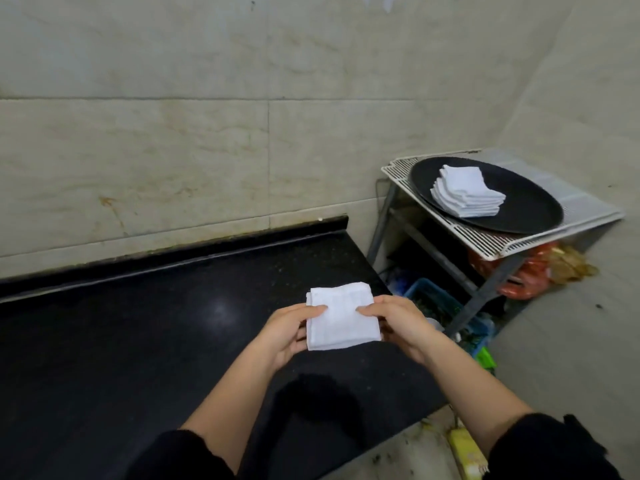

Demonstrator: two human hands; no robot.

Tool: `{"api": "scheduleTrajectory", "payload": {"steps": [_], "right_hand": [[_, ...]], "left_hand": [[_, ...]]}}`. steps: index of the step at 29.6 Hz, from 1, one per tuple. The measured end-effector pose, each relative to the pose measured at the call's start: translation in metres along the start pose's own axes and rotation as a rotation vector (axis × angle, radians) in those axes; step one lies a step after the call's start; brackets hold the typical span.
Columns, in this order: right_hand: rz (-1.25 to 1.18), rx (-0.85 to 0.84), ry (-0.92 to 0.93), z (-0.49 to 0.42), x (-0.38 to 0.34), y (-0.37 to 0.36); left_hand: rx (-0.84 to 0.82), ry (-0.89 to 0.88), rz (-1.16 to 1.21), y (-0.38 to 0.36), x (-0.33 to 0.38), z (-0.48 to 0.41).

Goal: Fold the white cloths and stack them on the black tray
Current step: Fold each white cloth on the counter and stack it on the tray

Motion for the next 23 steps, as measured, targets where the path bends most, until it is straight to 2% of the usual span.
{"api": "scheduleTrajectory", "payload": {"steps": [7,16,23], "right_hand": [[-0.06,0.037,0.077,-0.029,-0.054,0.077],[-0.101,0.036,0.199,-0.084,-0.157,0.175],[-0.079,0.03,0.227,-0.114,-0.217,0.232]], "left_hand": [[-0.07,-0.067,-0.133,-0.076,0.057,-0.046],[-0.153,-0.165,-0.163,-0.18,0.15,-0.111],[-0.161,-0.241,-0.175,-0.241,0.206,-0.142]]}}
Point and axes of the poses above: each hand's wrist, its own z-axis away from the middle knuckle, its own y-axis out of the back of the hand, x = y × z, the point moved 7 cm from there along -z, towards the middle knuckle, and after that the axes turned 10 degrees about -z, right-handed, at the moved point
